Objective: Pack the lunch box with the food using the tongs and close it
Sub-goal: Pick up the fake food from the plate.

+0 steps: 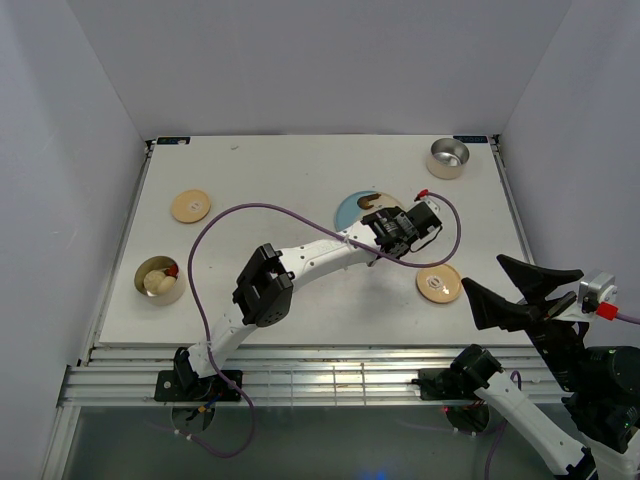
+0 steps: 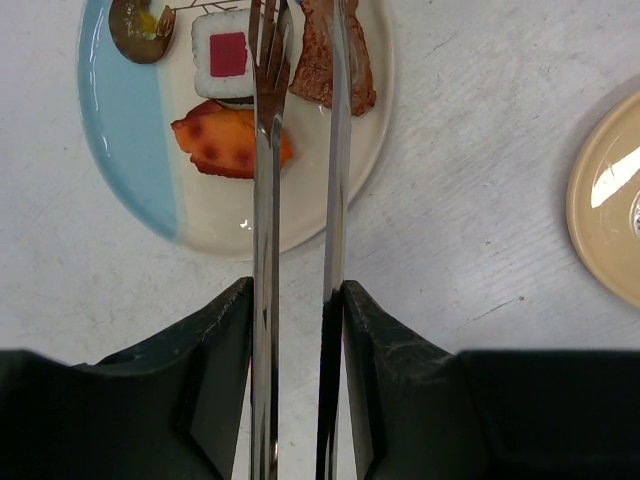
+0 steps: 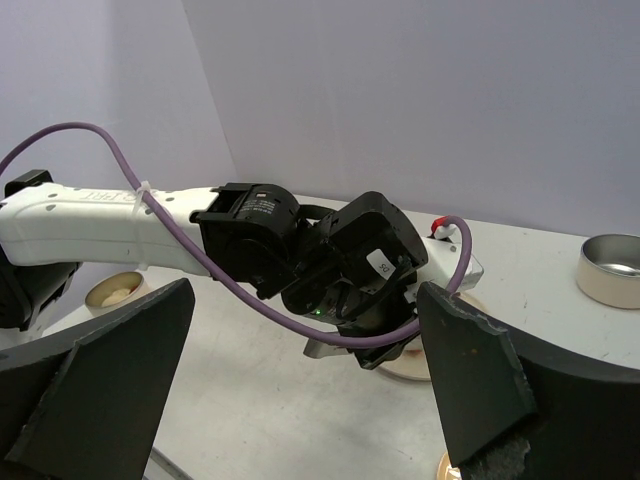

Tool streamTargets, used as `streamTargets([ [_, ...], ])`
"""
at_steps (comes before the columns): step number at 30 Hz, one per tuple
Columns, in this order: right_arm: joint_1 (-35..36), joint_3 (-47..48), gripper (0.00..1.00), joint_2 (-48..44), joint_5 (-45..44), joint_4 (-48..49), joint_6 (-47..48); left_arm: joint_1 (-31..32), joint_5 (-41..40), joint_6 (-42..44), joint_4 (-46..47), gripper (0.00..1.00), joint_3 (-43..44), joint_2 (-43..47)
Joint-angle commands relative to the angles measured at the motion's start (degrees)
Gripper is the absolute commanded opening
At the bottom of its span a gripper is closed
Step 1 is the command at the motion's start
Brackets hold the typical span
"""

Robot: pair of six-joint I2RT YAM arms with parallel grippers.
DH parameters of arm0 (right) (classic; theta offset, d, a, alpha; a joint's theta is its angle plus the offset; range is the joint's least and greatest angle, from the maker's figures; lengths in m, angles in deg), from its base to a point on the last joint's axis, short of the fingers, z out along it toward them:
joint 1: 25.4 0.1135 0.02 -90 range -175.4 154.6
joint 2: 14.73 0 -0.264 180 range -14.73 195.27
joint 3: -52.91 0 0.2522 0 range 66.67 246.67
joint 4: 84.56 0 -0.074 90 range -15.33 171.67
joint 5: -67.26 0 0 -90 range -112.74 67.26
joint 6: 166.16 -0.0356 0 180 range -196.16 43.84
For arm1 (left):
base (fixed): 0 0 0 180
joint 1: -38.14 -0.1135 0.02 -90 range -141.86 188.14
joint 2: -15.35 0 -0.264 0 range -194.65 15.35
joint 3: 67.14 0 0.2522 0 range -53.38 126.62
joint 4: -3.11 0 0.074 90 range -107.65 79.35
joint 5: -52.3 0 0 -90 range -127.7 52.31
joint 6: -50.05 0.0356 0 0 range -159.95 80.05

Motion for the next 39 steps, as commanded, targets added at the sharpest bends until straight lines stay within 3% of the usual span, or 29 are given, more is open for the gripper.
streamTargets([
  [1, 0.26, 1.66, 0.98, -4.12, -0.96, 1.05, 0.52, 0.21, -2.50, 0.32, 0.77, 0.49, 2.63, 4.09],
  [21, 0.26, 1.75, 0.98, -4.03, -1.04, 0.97, 0.52, 1.09, -3.81, -1.97, 0.60, 0.52, 0.43, 6.73],
  [29, 0.26, 1.93, 0.98, -3.77, -0.78, 0.88, 0.43, 1.35, -5.04, -8.03, -2.38, 0.52, -3.96, 12.08],
  [39, 0.26, 3.07, 0.98, -3.76, 0.63, 0.00, -0.54, 1.44, -9.53, -20.77, -5.20, 0.52, -16.70, 20.79],
])
